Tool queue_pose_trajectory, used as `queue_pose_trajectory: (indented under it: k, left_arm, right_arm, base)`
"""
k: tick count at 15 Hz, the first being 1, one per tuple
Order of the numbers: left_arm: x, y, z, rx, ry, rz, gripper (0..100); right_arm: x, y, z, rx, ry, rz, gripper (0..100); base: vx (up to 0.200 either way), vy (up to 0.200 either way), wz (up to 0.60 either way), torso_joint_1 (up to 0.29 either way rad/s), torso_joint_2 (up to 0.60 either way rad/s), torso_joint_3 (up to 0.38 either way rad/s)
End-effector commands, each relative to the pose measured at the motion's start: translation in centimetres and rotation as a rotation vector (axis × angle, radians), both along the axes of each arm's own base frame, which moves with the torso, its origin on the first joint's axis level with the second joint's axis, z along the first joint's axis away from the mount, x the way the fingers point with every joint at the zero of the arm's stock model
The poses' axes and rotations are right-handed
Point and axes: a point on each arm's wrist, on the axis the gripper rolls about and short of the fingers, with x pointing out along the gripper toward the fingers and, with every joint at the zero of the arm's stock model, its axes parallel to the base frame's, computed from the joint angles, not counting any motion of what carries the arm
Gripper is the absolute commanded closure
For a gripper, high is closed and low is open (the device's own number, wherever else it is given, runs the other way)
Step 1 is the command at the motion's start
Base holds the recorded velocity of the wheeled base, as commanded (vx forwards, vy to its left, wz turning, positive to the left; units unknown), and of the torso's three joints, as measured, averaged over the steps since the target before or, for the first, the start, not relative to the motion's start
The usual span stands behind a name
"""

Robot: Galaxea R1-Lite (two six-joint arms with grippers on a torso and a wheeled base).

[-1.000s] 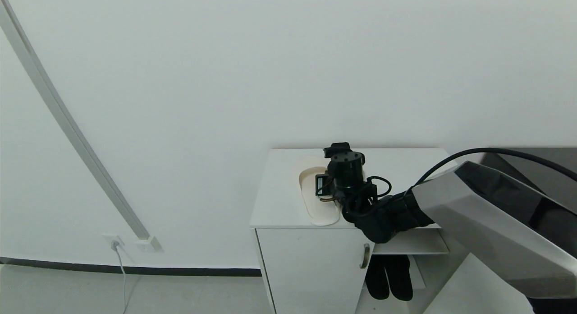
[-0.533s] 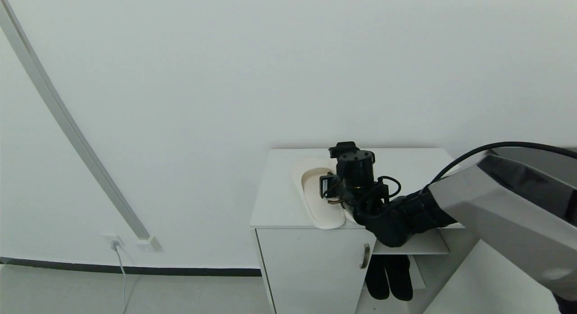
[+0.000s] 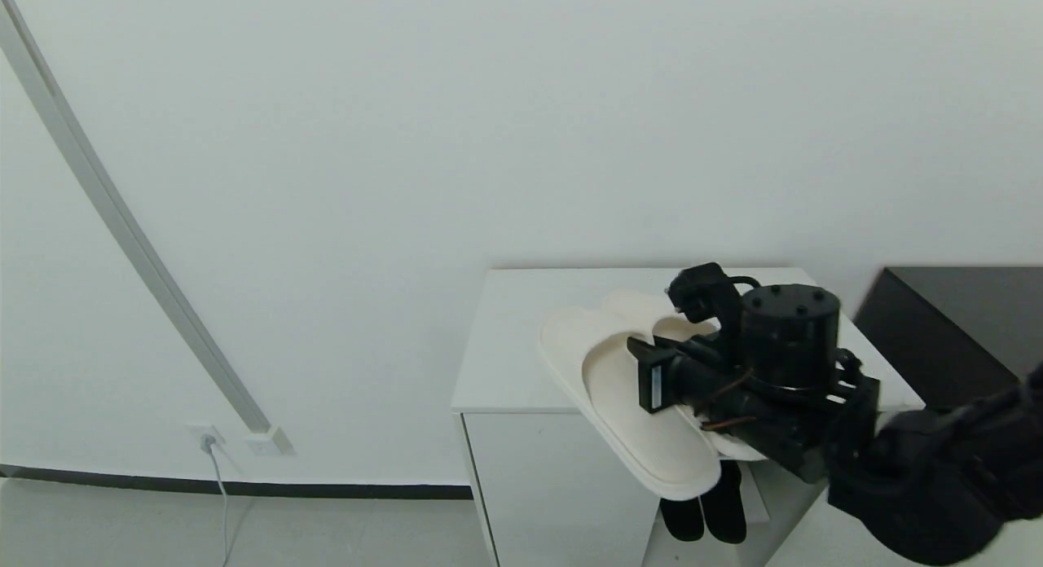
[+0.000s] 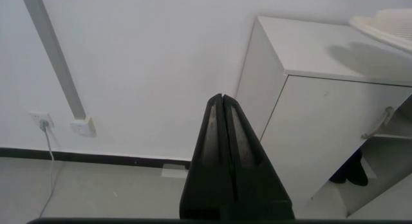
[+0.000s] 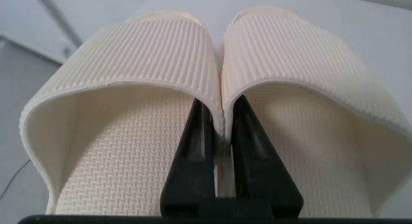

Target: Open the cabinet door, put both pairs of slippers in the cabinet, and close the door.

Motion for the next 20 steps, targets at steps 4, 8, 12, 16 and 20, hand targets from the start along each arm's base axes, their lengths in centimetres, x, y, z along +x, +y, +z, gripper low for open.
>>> queue_pose_trajectory:
  k: [4, 8, 12, 16, 20]
  left_arm:
    - [0.0, 0.0, 0.0, 0.001, 0.001, 0.001, 100]
    - [0.0, 0.0, 0.0, 0.001, 0.001, -0.001, 100]
    - [0.0, 0.0, 0.0, 0.002, 0.001, -0.001, 100]
    - [0.0, 0.0, 0.0, 0.001, 0.001, -0.001, 100]
    - [0.0, 0.0, 0.0, 0.001, 0.001, -0.001, 100]
  right_arm:
    - [-6.3, -2.5, 2.4, 0.031, -0.042, 0.143, 100]
    - [-6.2, -2.2, 1.7, 0.016, -0.024, 0.145, 100]
    - [-5.8, -1.7, 0.8, -0.005, 0.001, 0.145, 100]
    - [-5.7, -1.6, 0.4, -0.015, 0.008, 0.131, 100]
    - [-5.7, -1.7, 0.4, -0.016, 0.009, 0.131, 100]
  base:
    - [0.0, 0.0, 0.0, 0.0, 0.0, 0.0]
    - [0.0, 0.0, 0.0, 0.0, 0.0, 0.0]
    - [0.0, 0.0, 0.0, 0.0, 0.0, 0.0]
    - [-0.2, 0.0, 0.0, 0.007, 0.0, 0.001]
    - [-0.2, 0.0, 0.0, -0.006, 0.0, 0.005]
